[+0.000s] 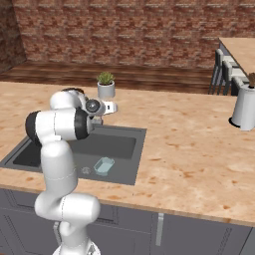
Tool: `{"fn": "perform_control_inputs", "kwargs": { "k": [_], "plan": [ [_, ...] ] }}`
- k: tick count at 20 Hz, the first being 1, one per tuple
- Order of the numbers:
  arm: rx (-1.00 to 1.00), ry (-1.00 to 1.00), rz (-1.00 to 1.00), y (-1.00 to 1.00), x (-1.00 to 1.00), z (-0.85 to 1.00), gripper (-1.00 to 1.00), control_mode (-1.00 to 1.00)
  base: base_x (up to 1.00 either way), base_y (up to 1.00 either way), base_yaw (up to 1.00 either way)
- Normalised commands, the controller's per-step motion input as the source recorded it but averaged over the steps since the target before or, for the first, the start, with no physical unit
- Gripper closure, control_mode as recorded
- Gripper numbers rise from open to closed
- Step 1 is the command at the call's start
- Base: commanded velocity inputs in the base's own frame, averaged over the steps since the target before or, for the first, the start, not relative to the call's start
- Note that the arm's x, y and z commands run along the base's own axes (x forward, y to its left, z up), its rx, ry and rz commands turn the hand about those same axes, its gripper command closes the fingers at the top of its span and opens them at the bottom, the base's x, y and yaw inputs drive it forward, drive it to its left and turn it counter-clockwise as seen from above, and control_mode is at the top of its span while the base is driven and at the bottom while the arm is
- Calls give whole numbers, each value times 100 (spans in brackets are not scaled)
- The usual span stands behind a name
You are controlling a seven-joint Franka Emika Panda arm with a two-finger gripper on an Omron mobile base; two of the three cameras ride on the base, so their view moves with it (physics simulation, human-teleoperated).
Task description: Pick the cup and tupperware and place them in the sink. Then turn on the water.
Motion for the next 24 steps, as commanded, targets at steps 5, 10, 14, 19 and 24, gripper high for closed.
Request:
{"fn": "perform_control_inputs", "kwargs": {
  "k": [5,10,14,19,24],
  "plan": [
    [0,-14,2,0,0,-34,-100,-100,0,0,0],
    [0,-8,1,0,0,-20,-100,-100,0,0,0],
    [0,-8,0,0,0,-17,-100,-100,0,0,0],
    [0,-4,0,0,0,-13,-100,-100,0,0,0],
    [0,-2,0,0,-3,-15,-100,-100,0,0,0]
  ]
}}
